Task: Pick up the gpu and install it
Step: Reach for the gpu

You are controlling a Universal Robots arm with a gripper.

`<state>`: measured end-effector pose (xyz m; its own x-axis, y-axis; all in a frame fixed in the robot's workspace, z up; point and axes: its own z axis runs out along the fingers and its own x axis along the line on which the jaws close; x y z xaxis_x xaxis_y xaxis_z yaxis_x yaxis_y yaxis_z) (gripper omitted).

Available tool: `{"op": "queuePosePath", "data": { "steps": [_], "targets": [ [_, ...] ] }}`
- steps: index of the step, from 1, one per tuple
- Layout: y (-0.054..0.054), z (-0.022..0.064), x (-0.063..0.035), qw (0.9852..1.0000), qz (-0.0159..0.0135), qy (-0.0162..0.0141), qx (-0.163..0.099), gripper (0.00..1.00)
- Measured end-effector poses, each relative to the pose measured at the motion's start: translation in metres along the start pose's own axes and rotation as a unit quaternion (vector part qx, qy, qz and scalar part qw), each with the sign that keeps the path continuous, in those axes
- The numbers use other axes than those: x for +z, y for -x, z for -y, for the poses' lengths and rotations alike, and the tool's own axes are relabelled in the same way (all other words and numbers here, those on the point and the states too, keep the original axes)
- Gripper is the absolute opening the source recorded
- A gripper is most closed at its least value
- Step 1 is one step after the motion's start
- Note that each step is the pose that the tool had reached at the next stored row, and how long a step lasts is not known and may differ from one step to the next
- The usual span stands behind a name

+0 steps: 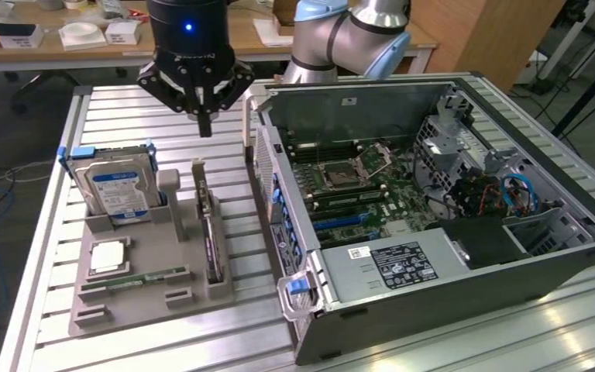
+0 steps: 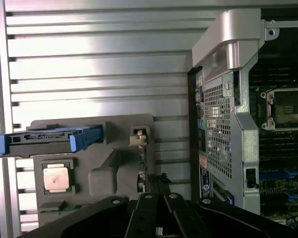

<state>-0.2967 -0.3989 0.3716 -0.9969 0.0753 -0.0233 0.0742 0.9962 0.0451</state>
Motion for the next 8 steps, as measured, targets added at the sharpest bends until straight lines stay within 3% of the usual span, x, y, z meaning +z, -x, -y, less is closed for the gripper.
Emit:
{"op": "queuePosePath", "data": {
  "steps": [8],
  "targets": [
    [-0.0088,0.0007,0.0017,1.0000,0.0000,0.0000,0.000,0.11]
  ]
}}
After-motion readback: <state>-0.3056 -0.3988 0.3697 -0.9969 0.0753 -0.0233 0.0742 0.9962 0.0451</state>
